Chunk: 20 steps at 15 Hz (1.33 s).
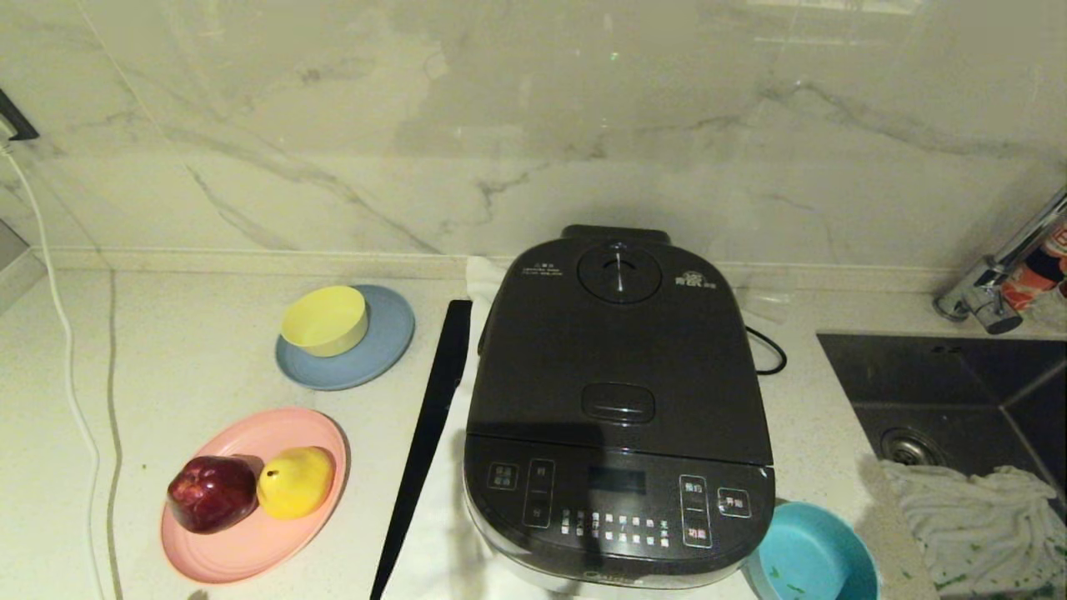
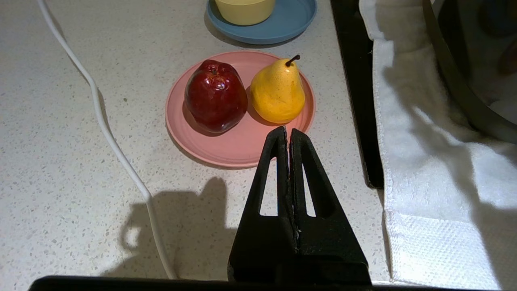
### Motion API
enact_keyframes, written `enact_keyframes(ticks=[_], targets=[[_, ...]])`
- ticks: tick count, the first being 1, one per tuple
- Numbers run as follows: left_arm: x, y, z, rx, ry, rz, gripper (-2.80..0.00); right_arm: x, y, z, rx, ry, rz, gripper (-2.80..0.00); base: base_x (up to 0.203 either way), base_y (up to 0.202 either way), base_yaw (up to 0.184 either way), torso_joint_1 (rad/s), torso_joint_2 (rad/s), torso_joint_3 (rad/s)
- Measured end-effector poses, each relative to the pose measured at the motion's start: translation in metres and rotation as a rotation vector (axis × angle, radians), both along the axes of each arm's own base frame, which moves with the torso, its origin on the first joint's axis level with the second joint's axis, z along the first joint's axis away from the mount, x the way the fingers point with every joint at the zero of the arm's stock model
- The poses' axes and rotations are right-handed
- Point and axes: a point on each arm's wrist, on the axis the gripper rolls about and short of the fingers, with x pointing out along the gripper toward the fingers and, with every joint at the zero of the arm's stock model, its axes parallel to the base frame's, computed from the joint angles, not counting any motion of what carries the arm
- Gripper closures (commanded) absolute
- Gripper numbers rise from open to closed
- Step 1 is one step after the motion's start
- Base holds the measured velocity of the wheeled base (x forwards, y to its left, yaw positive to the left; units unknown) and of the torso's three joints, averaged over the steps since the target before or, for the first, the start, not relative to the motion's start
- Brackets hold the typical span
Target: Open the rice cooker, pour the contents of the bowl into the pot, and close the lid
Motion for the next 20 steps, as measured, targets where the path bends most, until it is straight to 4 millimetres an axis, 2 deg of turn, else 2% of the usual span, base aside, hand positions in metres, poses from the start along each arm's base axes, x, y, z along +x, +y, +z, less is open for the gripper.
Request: enact_keyframes(ticks=[3, 6, 8, 11, 13, 14, 20], targets=[[0.000, 0.000, 0.000, 0.000, 0.000, 0.000, 0.00, -0.021, 0.002, -0.045, -0.009, 0.000, -0.003, 0.00, 0.000, 0.000, 0.000, 0.000, 0.00, 0.000], [0.000, 0.000, 0.000, 0.000, 0.000, 0.000, 0.00, -0.033, 0.006, -0.091, 0.005, -0.054, 0.116, 0.00, 0.000, 0.000, 0.000, 0.000, 0.00, 0.000], [0.000, 0.000, 0.000, 0.000, 0.000, 0.000, 0.00, -0.027, 0.008, -0.123, -0.003, -0.071, 0.182, 0.00, 0.000, 0.000, 0.000, 0.000, 0.00, 0.000], [0.000, 0.000, 0.000, 0.000, 0.000, 0.000, 0.00, -0.007, 0.011, -0.162, -0.055, -0.114, 0.276, 0.00, 0.000, 0.000, 0.000, 0.000, 0.00, 0.000], [0.000, 0.000, 0.000, 0.000, 0.000, 0.000, 0.00, -0.001, 0.013, -0.170, -0.061, -0.182, 0.374, 0.00, 0.000, 0.000, 0.000, 0.000, 0.00, 0.000], [0.000, 0.000, 0.000, 0.000, 0.000, 0.000, 0.00, 0.001, 0.014, -0.176, -0.055, -0.163, 0.411, 0.00, 0.000, 0.000, 0.000, 0.000, 0.00, 0.000], [0.000, 0.000, 0.000, 0.000, 0.000, 0.000, 0.00, 0.002, 0.014, -0.181, -0.046, -0.151, 0.424, 0.00, 0.000, 0.000, 0.000, 0.000, 0.00, 0.000]])
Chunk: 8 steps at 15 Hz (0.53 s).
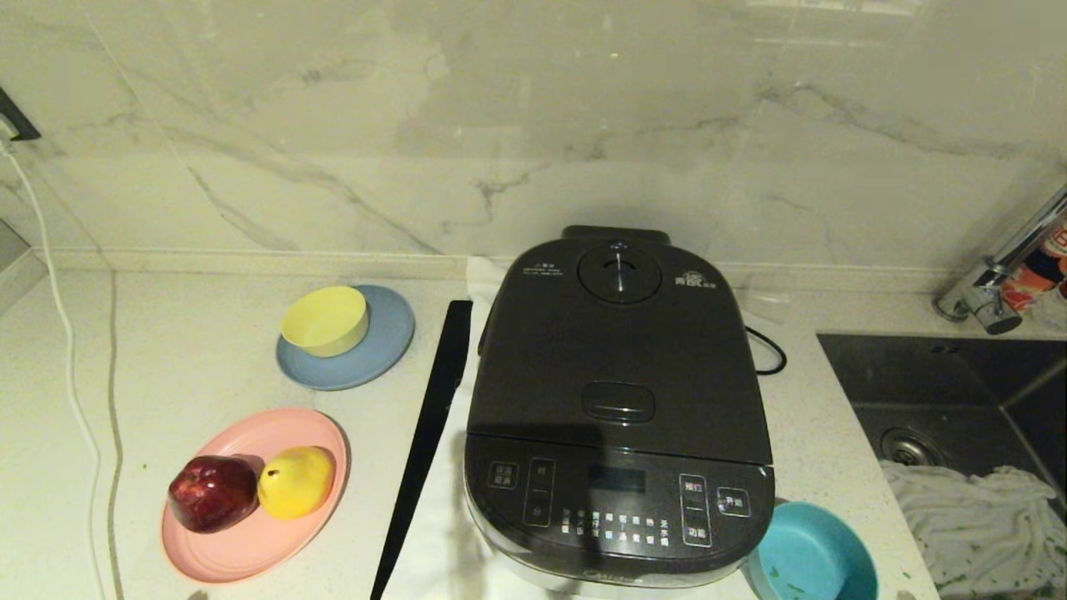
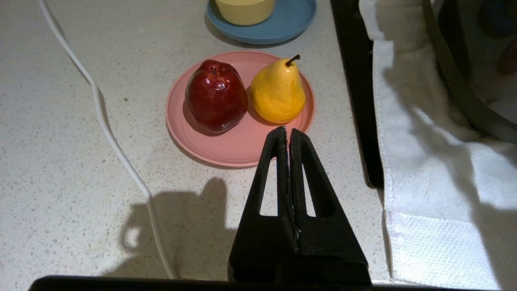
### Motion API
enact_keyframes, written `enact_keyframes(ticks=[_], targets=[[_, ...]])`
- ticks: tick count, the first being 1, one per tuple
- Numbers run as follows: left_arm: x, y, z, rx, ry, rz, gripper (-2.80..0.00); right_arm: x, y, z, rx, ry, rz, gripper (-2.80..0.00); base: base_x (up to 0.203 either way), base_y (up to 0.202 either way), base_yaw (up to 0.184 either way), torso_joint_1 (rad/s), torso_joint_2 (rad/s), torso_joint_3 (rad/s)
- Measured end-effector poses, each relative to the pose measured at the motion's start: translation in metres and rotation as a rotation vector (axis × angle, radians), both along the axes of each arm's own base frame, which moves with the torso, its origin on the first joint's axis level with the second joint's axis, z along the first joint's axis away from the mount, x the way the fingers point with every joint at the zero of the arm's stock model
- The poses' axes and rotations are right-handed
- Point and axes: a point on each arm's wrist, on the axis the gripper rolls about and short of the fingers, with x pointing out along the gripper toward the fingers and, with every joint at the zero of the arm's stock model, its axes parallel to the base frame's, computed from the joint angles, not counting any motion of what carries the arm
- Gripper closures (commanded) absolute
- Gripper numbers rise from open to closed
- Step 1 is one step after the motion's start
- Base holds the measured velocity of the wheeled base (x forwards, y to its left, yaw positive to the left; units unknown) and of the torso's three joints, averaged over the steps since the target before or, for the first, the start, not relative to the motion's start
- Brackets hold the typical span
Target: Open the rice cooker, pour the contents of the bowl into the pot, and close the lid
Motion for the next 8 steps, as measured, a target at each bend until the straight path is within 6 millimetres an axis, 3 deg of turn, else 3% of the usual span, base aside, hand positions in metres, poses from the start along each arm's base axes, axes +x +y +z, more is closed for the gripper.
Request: enact_keyframes(ticks=[8], targets=[[0.0000, 0.0000, 0.0000, 0.000, 0.000, 0.000, 0.00, 0.0001, 0.0000, -0.0005, 0.004, 0.006, 0.001, 0.00, 0.000, 0.000, 0.000, 0.000, 0.00, 0.000]])
